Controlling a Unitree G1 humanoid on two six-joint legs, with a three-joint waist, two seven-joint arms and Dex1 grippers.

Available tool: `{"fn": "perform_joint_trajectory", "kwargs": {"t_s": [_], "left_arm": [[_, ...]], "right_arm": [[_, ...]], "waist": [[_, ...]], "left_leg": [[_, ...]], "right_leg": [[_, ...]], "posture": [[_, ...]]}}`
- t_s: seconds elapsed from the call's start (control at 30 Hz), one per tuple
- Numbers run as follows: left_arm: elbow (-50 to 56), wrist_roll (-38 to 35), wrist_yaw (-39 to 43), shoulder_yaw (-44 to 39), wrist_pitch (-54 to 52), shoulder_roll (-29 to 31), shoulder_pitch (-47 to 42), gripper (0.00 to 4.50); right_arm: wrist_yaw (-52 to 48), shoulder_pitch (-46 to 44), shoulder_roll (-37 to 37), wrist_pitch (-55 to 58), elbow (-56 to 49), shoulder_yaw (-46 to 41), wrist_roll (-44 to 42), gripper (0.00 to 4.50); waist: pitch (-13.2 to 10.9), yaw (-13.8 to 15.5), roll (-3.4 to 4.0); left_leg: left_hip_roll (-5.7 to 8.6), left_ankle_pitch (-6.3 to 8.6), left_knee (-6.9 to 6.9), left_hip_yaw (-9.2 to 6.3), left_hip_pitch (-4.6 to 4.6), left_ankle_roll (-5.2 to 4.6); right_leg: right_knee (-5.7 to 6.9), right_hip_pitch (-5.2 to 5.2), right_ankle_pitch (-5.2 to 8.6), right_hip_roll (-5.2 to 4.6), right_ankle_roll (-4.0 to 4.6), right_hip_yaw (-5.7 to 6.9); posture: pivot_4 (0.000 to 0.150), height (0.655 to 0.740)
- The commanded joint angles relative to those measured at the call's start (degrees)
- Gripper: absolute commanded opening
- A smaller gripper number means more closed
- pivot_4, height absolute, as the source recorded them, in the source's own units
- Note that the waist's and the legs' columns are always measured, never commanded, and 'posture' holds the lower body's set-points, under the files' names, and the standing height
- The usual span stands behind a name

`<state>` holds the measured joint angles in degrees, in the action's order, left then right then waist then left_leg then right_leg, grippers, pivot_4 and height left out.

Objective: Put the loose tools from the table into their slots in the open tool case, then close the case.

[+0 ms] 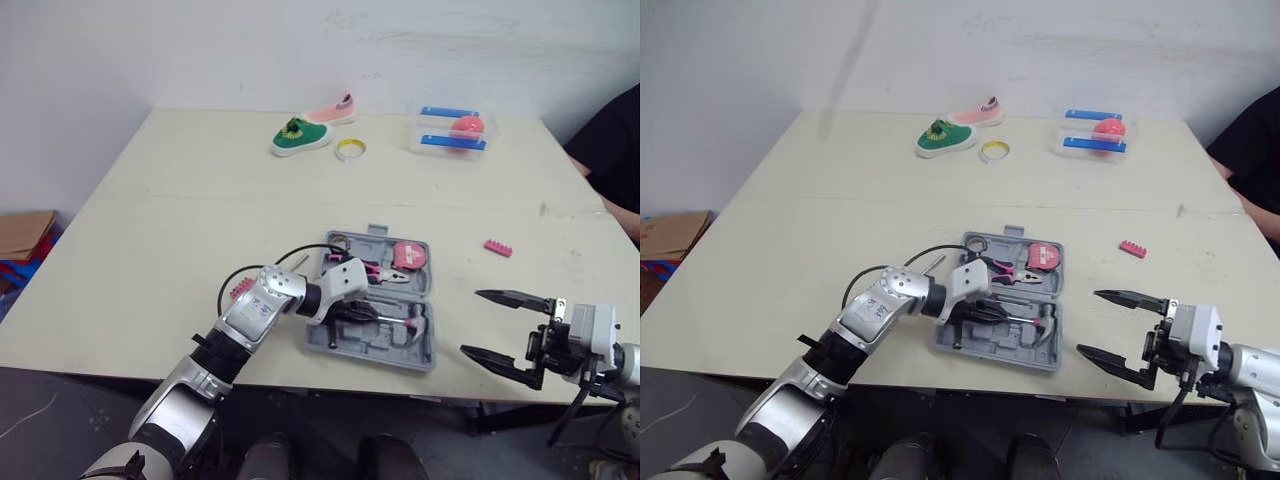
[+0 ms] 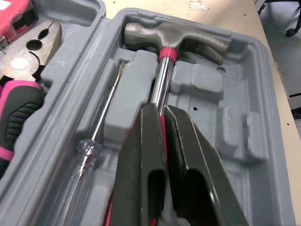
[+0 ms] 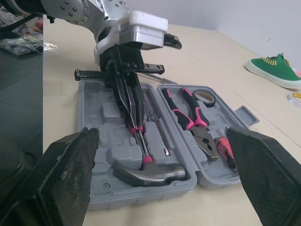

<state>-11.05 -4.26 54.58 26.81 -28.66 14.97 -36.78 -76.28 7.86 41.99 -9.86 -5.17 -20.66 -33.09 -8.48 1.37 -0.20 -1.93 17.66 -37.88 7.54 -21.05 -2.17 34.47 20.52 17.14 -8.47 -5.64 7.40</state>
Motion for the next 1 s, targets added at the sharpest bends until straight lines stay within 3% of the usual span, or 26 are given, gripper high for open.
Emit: {"fn": "perform_joint_trajectory", "kwargs": {"t_s": [0.03,0.17,0.33,0.5,0.6,0.7,0.8,0.87,0.9,0.97,1.0], "left_arm": [[-8.0,5.0,-2.3,3.7,-5.2,2.6,4.4,0.16],[-7.4,3.0,-1.4,1.9,1.2,1.4,5.4,0.16],[1.2,-6.3,2.3,-8.4,17.0,-1.4,5.8,0.16],[11.1,-13.2,6.4,-14.5,16.7,2.3,6.2,0.16],[13.3,-17.9,8.4,-18.6,17.6,3.7,7.4,0.16],[12.3,-18.3,8.5,-24.1,21.4,7.4,9.2,0.98],[12.0,-19.3,6.1,-29.8,22.6,11.0,10.2,2.26],[12.0,-19.2,4.9,-33.9,22.8,14.7,11.8,3.36],[12.0,-18.8,4.5,-35.9,23.0,16.6,12.9,3.59],[12.2,-19.6,4.5,-40.4,22.2,20.7,16.9,4.45],[12.2,-20.1,4.7,-42.7,22.3,22.4,19.5,4.49]], "right_arm": [[-0.5,-0.2,-0.2,-1.5,0.2,-0.7,-0.5,4.5],[-0.7,0.1,-0.4,-2.3,0.8,-0.8,-0.5,4.5],[-1.1,1.0,0.3,-3.1,2.2,-3.2,-1.5,4.5],[-2.4,1.2,1.8,-4.4,5.3,-7.0,-2.5,4.5],[-3.9,1.2,2.6,-5.3,7.8,-8.6,-2.4,4.5],[-5.0,0.7,3.7,-7.1,11.9,-10.7,-1.8,4.5],[-5.8,-0.5,5.1,-9.4,16.7,-12.6,-1.1,4.5],[-6.5,-1.1,6.2,-10.7,20.2,-14.0,-1.0,4.5],[-6.7,-1.4,6.7,-11.2,21.7,-14.7,-1.1,4.5],[-7.6,-1.9,8.0,-11.9,25.4,-15.9,-1.3,4.5],[-8.0,-2.3,8.7,-12.7,27.8,-16.4,-1.0,4.5]], "waist": [[0.0,0.0,0.02],[0.1,0.0,0.09],[-0.3,0.0,0.45],[-1.3,0.0,0.37],[-1.3,0.0,0.39],[-1.4,0.0,0.3],[-1.8,-0.1,0.16],[-1.9,-0.1,0.21],[-1.9,-0.1,0.21],[-2.0,-0.5,0.33],[-2.0,-0.7,0.34]], "left_leg": [[0.0,0.0,0.02,-0.02,0.0,0.0],[0.0,0.0,0.05,-0.07,-0.01,0.0],[0.03,-0.02,0.26,-0.06,-0.14,0.01],[0.15,-0.58,0.19,-0.01,-1.27,0.09],[0.21,-0.6,0.18,0.04,-1.26,0.08],[0.25,-0.5,0.05,0.11,-1.24,-0.11],[0.24,-0.42,0.04,0.12,-1.23,-0.25],[0.24,-0.29,0.04,0.11,-1.24,-0.4],[0.24,-0.21,0.04,0.1,-1.24,-0.26],[0.2,-0.2,0.05,0.11,-1.23,-0.19],[0.19,-0.19,0.1,0.12,-1.23,-0.17]], "right_leg": [[-0.02,0.0,0.0,0.0,0.01,0.01],[-0.11,0.0,0.01,0.0,0.02,0.03],[-0.29,0.13,0.01,-0.01,0.02,0.03],[0.01,1.28,-0.02,0.0,-0.01,0.13],[-0.03,1.15,-0.01,0.09,-0.01,0.25],[-0.19,1.07,-0.08,0.11,-0.17,0.36],[-0.22,1.09,-0.21,0.04,-0.37,0.33],[-0.26,1.08,-0.36,0.01,-0.35,0.21],[-0.29,1.08,-0.39,-0.01,-0.35,0.17],[-0.29,1.1,-0.41,0.01,-0.33,0.07],[-0.29,1.11,-0.4,0.01,-0.31,0.07]], "posture": [[0.15,0.74],[0.15,0.74],[0.15,0.74],[0.15,0.74],[0.15,0.74],[0.15,0.74],[0.15,0.74],[0.15,0.74],[0.15,0.74],[0.15,0.74],[0.15,0.74]]}}
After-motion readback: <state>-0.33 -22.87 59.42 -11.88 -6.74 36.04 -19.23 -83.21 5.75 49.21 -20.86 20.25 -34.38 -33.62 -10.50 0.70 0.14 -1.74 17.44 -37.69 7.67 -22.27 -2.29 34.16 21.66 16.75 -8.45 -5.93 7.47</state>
